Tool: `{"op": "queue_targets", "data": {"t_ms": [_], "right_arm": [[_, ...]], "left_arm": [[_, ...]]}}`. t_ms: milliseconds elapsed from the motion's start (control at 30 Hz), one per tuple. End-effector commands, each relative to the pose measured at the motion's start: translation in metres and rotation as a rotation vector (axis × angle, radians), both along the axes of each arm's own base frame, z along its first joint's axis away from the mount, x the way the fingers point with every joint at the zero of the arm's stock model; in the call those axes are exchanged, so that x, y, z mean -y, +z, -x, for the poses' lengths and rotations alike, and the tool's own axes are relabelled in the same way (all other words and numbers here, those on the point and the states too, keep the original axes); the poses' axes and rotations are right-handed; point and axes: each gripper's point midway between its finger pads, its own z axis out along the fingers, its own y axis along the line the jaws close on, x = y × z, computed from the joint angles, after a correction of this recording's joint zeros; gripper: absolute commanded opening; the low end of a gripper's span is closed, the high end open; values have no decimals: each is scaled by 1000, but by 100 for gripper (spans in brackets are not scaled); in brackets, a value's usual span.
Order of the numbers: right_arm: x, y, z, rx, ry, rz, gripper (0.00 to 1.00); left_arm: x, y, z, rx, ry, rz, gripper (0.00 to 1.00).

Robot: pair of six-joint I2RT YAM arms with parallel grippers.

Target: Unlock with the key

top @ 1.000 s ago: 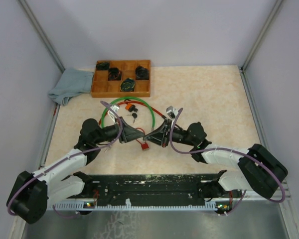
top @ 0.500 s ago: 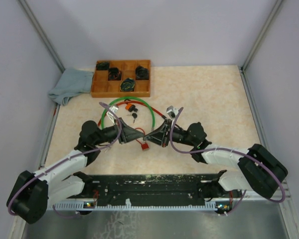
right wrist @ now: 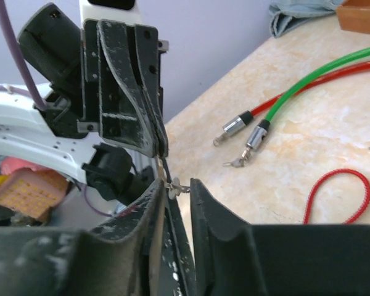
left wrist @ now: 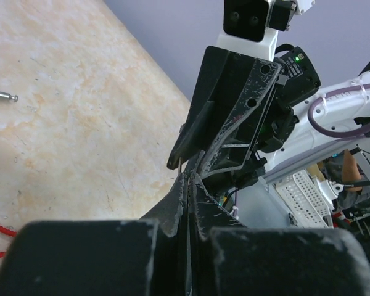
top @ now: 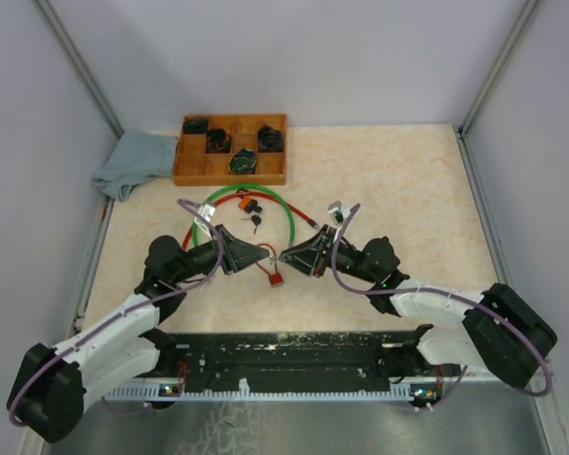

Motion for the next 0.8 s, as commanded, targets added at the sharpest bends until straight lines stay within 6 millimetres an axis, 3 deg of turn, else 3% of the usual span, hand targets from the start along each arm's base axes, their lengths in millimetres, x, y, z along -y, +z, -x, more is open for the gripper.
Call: {"op": "queue_targets", "data": {"t_ms": [0,133,367,500,767], "right_arm": [[8,9,-7,60,-55,4,30],[16,8,-10,147,-100,65,38],[29,27,-4,372,-136,84,54],[21,32,4,371,-63,73,54],[22,50,20,371,-6,-133,50]], "left_arm": [[-3,5,-6,34,38,-5,0],[-3,9,-10,50,48,-20,0],[1,15,-15,102,32,-71,0],[6,23,-9,149,-25,-71,0],[12,32,-4,166,-90,-51,0]]}}
